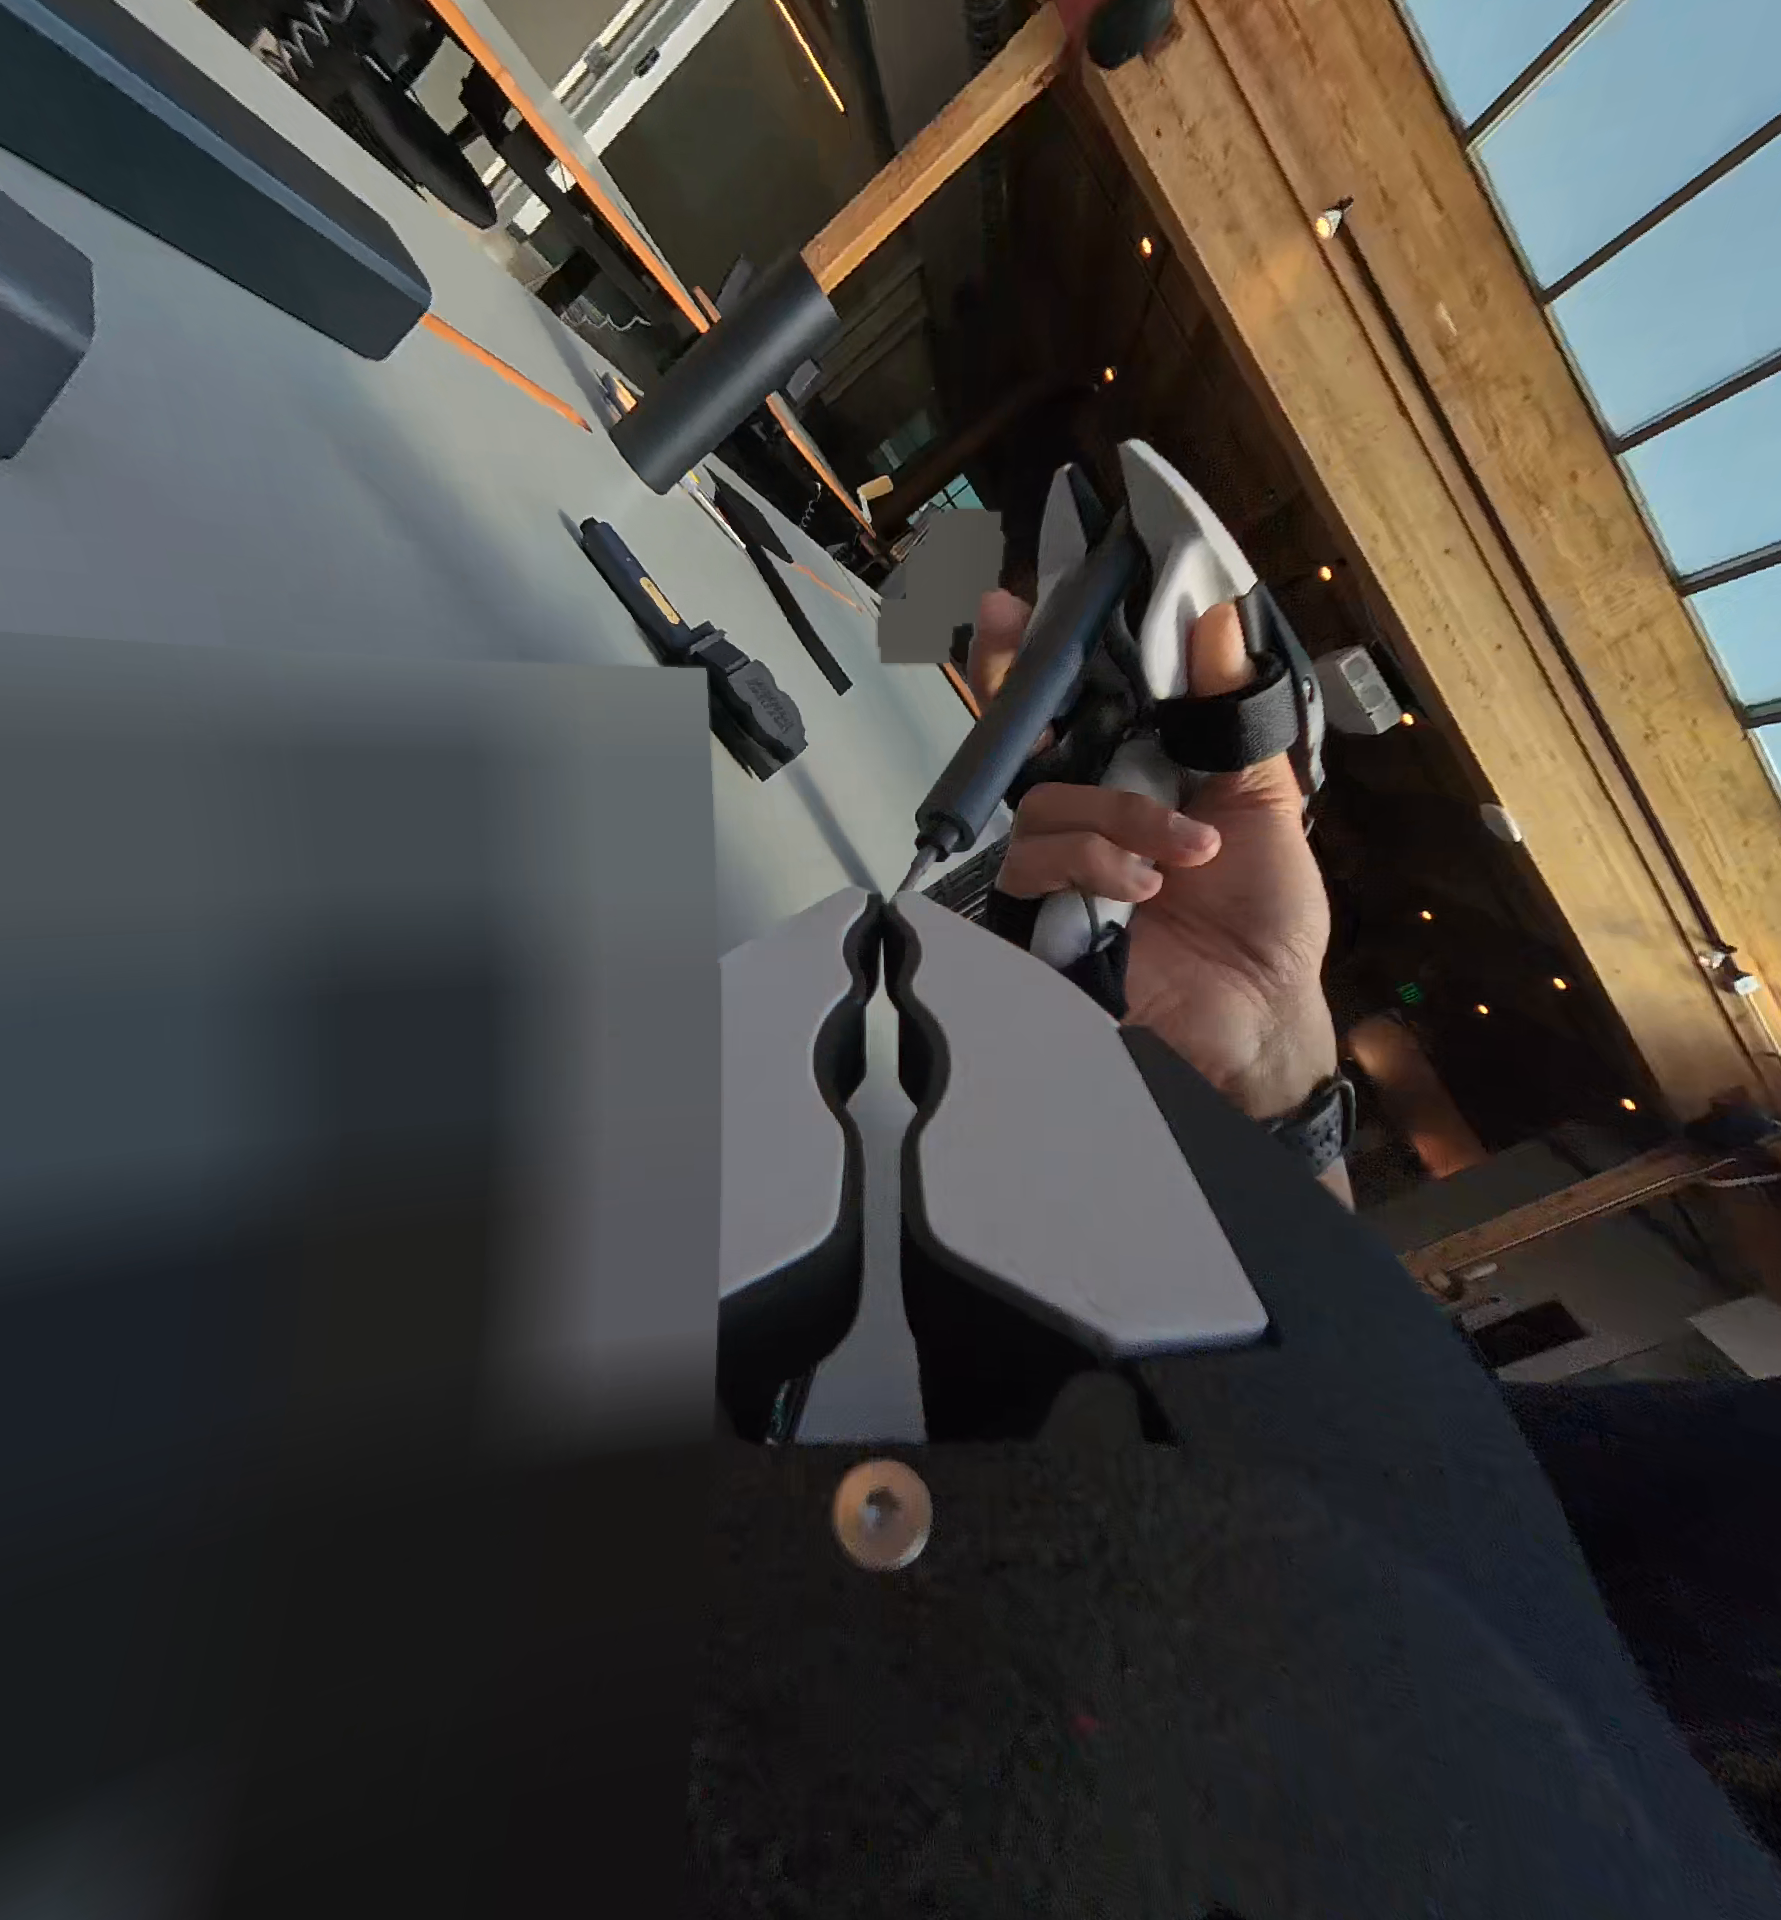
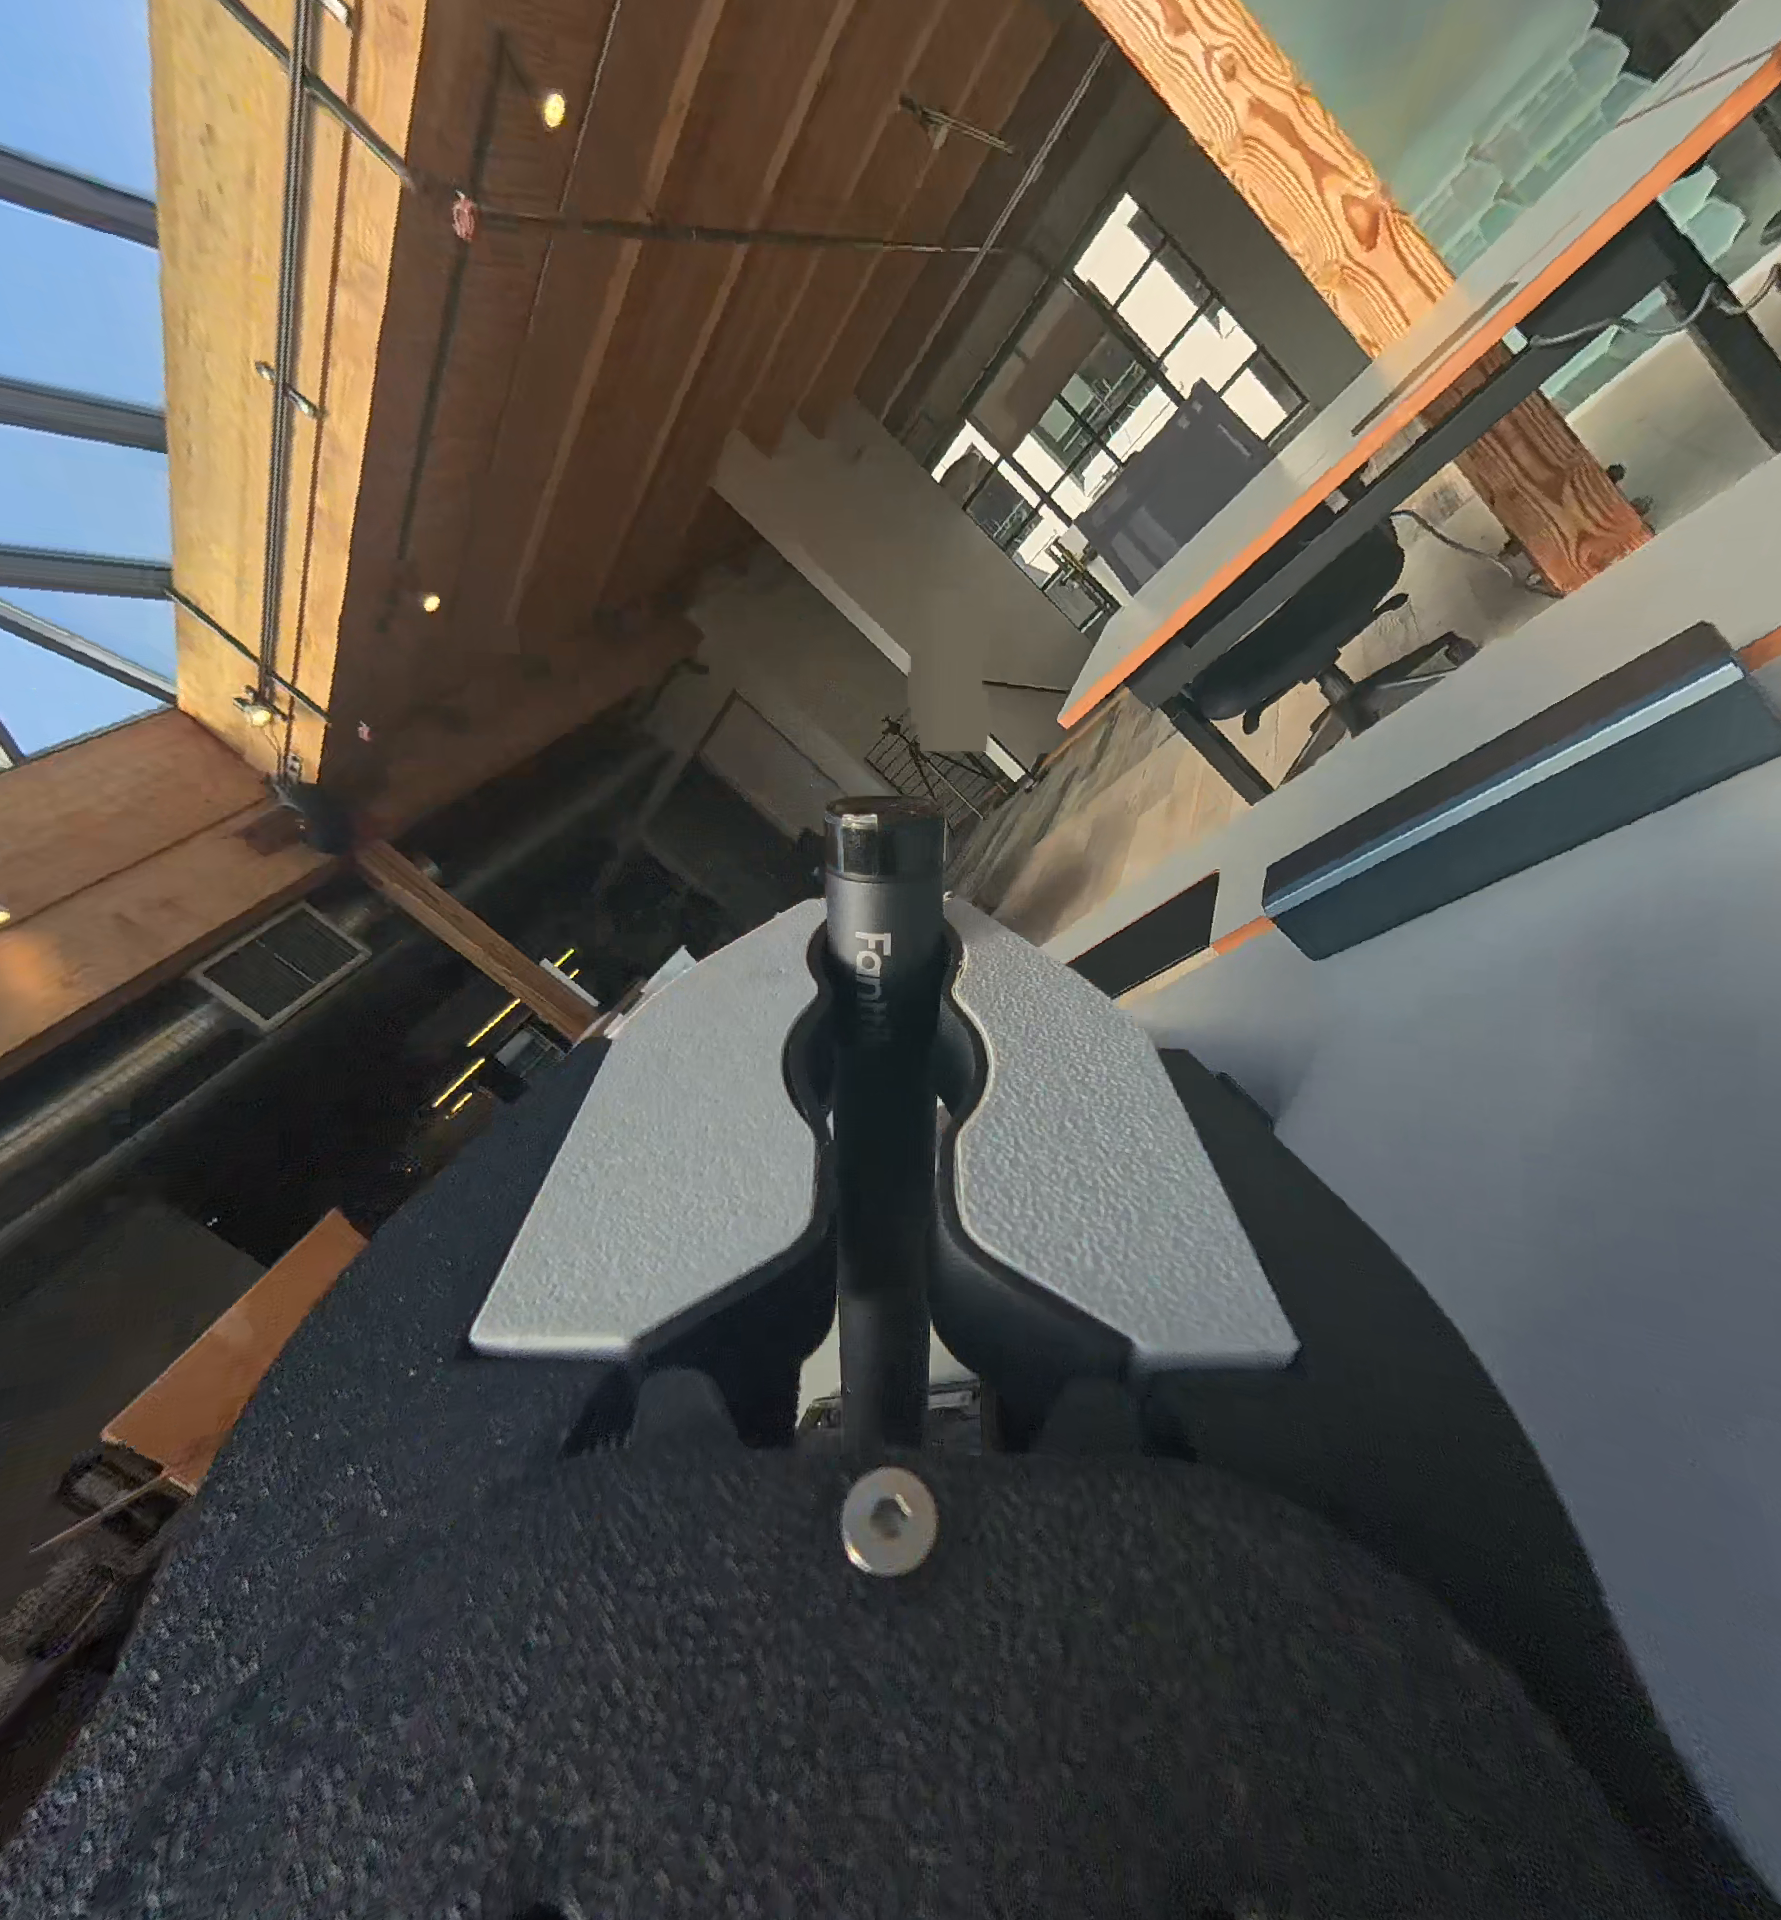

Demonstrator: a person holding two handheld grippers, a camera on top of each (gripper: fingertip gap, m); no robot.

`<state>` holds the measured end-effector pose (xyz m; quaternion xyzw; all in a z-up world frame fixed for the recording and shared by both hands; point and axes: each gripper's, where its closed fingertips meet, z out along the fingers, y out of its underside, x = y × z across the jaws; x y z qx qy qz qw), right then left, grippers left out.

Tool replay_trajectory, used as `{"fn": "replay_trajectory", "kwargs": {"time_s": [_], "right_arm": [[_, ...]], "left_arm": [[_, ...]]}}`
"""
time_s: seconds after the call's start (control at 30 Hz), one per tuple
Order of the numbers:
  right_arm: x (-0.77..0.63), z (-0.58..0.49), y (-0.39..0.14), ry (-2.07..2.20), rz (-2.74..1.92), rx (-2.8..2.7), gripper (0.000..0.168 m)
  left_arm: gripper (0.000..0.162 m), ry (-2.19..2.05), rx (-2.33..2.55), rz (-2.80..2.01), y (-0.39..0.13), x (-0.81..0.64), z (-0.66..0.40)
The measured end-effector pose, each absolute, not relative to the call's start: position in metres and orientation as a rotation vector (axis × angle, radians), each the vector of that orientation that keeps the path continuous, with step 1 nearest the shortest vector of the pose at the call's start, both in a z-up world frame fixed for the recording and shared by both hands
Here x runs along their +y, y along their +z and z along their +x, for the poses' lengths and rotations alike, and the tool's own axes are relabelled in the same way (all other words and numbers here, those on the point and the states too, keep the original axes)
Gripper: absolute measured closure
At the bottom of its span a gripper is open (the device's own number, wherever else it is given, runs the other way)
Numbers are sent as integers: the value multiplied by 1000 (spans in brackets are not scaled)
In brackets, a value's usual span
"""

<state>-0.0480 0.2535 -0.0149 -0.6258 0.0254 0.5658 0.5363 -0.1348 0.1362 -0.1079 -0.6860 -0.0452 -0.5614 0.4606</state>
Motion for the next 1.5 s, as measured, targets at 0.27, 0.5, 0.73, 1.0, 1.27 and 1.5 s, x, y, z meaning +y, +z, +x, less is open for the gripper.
{"fn": "replay_trajectory", "kwargs": {"time_s": [0.27,0.5,0.73,1.0,1.27,1.5], "right_arm": [[242,-95,-8,1301,-1535,-277,154],[240,-97,10,1300,-1484,-295,154],[246,-92,6,1309,-1489,-253,154],[255,-85,-1,1330,-1491,-210,154],[264,-71,-5,1375,-1475,-175,154],[269,-61,-5,1386,-1433,-145,155]], "left_arm": [[149,-1001,439,-1884,-119,133,-117],[137,-643,684,-1945,-137,144,-105],[144,-459,740,-1912,-139,156,-103],[159,-437,741,-1907,-142,163,-101],[159,-421,761,-1895,-143,170,-102],[160,-448,764,-1907,-146,175,-97]]}}
